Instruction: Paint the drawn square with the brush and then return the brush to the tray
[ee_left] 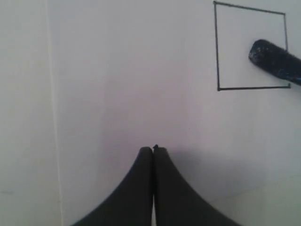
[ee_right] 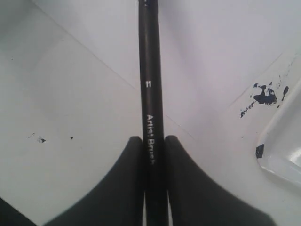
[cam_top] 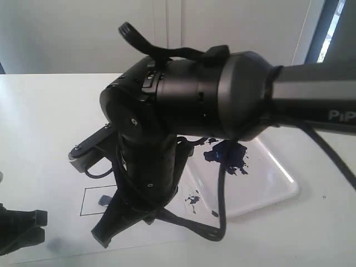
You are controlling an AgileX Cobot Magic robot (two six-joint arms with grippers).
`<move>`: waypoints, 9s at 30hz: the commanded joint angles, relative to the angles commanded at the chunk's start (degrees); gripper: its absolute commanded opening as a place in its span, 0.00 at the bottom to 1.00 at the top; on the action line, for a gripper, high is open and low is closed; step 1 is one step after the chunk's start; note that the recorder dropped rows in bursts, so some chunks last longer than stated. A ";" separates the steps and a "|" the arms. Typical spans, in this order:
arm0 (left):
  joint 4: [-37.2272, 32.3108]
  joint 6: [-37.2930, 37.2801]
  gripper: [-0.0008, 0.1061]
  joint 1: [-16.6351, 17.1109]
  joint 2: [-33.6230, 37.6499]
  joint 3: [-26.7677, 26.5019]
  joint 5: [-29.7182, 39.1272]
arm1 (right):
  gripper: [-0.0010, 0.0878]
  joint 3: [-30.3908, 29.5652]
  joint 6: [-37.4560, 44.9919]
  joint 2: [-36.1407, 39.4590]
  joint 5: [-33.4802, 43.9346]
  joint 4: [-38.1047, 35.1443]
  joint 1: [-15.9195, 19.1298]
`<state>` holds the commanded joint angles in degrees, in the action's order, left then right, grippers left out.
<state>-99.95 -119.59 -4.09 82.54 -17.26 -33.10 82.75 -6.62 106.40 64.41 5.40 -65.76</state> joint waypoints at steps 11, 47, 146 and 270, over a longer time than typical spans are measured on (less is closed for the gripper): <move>0.00 0.00 0.01 0.00 4.55 -1.42 -1.23 | 0.01 3.91 0.60 4.02 5.37 2.55 -0.78; 0.00 1.37 0.01 0.00 4.54 -1.55 -2.76 | 0.01 4.57 0.84 7.94 2.49 2.09 -1.83; 0.00 2.45 0.01 0.00 4.54 -1.55 -4.25 | 0.01 7.98 -0.73 10.46 5.56 5.43 -0.49; 0.02 2.24 0.01 0.00 4.54 -1.55 -2.85 | 0.01 1.06 2.09 9.34 5.56 2.12 1.84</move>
<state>-99.93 -117.35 -4.09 87.08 -18.81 -35.95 83.80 -4.53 115.75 69.96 7.52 -63.92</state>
